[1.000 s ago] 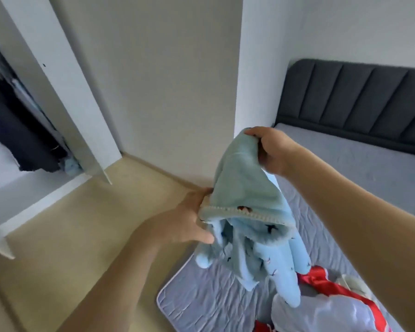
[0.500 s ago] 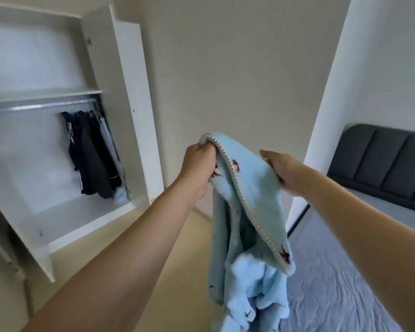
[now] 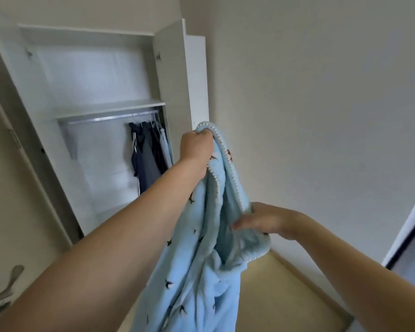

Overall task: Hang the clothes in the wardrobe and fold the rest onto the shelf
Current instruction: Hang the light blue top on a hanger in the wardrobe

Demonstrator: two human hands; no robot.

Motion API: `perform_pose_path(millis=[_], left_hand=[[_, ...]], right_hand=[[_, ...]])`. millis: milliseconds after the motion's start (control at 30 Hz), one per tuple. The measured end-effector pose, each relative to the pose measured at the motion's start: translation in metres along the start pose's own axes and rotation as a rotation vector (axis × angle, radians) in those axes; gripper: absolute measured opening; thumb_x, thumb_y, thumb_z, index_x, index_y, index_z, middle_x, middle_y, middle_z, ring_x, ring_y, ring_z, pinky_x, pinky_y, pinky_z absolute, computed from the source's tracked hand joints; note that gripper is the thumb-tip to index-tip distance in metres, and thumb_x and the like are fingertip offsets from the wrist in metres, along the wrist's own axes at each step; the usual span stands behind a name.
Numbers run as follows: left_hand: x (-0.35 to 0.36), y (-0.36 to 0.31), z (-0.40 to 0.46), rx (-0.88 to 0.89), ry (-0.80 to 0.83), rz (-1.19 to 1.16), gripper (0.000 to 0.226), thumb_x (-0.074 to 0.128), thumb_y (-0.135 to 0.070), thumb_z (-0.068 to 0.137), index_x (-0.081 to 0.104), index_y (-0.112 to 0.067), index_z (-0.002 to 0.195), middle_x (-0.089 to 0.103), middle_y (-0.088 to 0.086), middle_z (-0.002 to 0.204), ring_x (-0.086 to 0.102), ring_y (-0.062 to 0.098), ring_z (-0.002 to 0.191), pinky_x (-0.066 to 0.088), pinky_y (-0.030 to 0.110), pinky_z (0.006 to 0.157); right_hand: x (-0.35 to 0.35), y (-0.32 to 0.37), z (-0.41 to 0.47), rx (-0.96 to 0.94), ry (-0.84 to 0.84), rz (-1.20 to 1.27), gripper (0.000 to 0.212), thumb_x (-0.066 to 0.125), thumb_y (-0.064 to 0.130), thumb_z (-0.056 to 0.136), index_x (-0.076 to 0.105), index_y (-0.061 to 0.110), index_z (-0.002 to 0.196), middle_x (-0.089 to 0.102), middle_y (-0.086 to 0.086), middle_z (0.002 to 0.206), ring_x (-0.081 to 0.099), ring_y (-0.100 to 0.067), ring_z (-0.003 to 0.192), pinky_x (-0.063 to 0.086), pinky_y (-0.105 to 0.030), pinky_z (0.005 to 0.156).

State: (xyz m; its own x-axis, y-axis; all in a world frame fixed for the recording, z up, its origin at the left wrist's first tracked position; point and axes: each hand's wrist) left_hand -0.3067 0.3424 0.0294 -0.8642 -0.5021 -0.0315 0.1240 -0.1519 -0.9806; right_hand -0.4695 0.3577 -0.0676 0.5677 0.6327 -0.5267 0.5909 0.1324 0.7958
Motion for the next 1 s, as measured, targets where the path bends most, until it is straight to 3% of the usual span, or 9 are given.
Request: perform_pose_path(millis=[100, 167, 267, 367, 500, 700, 800, 900, 1000], left_hand=[[-0.031, 0.015, 0.056, 0.014, -0.1, 0.066, 0.026, 0.044, -0.016, 0.094, 0.05, -0.016, 0.069, 0.052, 0.0, 0.071, 0.051, 0.015, 0.068, 0.038, 0.022, 0.054], [-0.054, 0.023, 0.097, 0.0, -0.189, 0.092, 0.026, 0.044, -0.016, 0.094, 0.052, -0.017, 0.069, 0.053, 0.0, 0.071, 0.053, 0.017, 0.069, 0.041, 0.024, 0.059], [-0.09, 0.03, 0.144, -0.02, -0.261, 0.172, 0.023, 0.046, -0.015, 0.092, 0.051, -0.016, 0.07, 0.052, 0.002, 0.071, 0.051, 0.017, 0.065, 0.041, 0.025, 0.058], [-0.12, 0.038, 0.187, 0.015, -0.292, 0.29, 0.018, 0.051, -0.017, 0.088, 0.053, -0.015, 0.07, 0.053, 0.004, 0.069, 0.052, 0.019, 0.063, 0.041, 0.027, 0.06], [-0.153, 0.047, 0.24, -0.039, -0.385, 0.24, 0.017, 0.056, -0.019, 0.088, 0.056, -0.016, 0.071, 0.056, 0.006, 0.072, 0.053, 0.02, 0.063, 0.042, 0.027, 0.058], [-0.169, 0.07, 0.325, -0.102, -0.397, 0.092, 0.018, 0.055, -0.013, 0.089, 0.052, -0.013, 0.072, 0.052, 0.007, 0.066, 0.051, 0.02, 0.056, 0.038, 0.024, 0.048], [-0.182, 0.094, 0.373, -0.144, -0.399, 0.06, 0.016, 0.056, -0.013, 0.087, 0.052, -0.015, 0.073, 0.056, 0.009, 0.068, 0.056, 0.024, 0.059, 0.043, 0.027, 0.051], [-0.207, 0.12, 0.428, -0.255, -0.409, -0.004, 0.007, 0.059, -0.017, 0.086, 0.056, -0.011, 0.087, 0.059, 0.012, 0.073, 0.058, 0.024, 0.058, 0.042, 0.024, 0.044], [-0.232, 0.141, 0.486, -0.354, -0.349, -0.044, 0.024, 0.061, -0.019, 0.083, 0.058, -0.008, 0.104, 0.065, 0.017, 0.087, 0.061, 0.026, 0.064, 0.044, 0.024, 0.041]], right_hand=[[-0.005, 0.011, 0.074, 0.108, -0.25, -0.272, 0.026, 0.058, 0.026, 0.085, 0.059, 0.01, 0.105, 0.061, -0.004, 0.094, 0.057, -0.018, 0.08, 0.049, -0.027, 0.074], [-0.019, 0.017, 0.123, 0.128, -0.298, -0.259, 0.022, 0.055, 0.026, 0.089, 0.059, 0.007, 0.1, 0.061, -0.005, 0.084, 0.06, -0.02, 0.069, 0.05, -0.025, 0.062], [-0.04, 0.027, 0.179, 0.157, -0.384, 0.158, 0.02, 0.047, 0.02, 0.095, 0.06, 0.005, 0.1, 0.065, -0.012, 0.073, 0.065, -0.028, 0.06, 0.057, -0.028, 0.056], [-0.06, 0.057, 0.236, 0.086, -0.429, 0.61, 0.012, 0.052, 0.001, 0.091, 0.06, 0.0, 0.1, 0.062, -0.015, 0.078, 0.062, -0.029, 0.068, 0.058, -0.04, 0.07], [-0.076, 0.106, 0.309, 0.057, -0.421, 1.025, 0.029, 0.062, 0.031, 0.091, 0.055, 0.014, 0.113, 0.061, -0.009, 0.09, 0.061, -0.025, 0.078, 0.052, -0.036, 0.06], [-0.068, 0.159, 0.411, 0.133, -0.323, 0.958, 0.052, 0.035, 0.052, 0.097, 0.053, 0.004, 0.09, 0.056, -0.013, 0.076, 0.058, -0.031, 0.081, 0.05, -0.051, 0.085], [-0.067, 0.177, 0.467, 0.107, -0.376, 0.987, 0.041, 0.041, 0.047, 0.098, 0.052, 0.008, 0.107, 0.057, -0.011, 0.076, 0.064, -0.028, 0.089, 0.052, -0.05, 0.089], [-0.069, 0.202, 0.521, 0.04, -0.396, 0.939, 0.038, 0.042, 0.041, 0.099, 0.051, 0.004, 0.098, 0.061, -0.016, 0.078, 0.062, -0.031, 0.075, 0.052, -0.049, 0.089], [-0.071, 0.229, 0.577, -0.019, -0.346, 0.915, 0.04, 0.04, 0.036, 0.1, 0.053, 0.003, 0.082, 0.06, -0.017, 0.075, 0.06, -0.03, 0.071, 0.051, -0.045, 0.083]])
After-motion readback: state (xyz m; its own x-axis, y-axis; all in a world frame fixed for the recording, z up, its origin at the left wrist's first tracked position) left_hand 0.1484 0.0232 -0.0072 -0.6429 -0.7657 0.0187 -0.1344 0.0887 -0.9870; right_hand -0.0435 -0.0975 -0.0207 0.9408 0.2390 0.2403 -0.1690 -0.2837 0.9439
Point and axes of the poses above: each hand's wrist, its own z-axis towards the middle knuckle, its own x-axis out of the palm, y = z × x
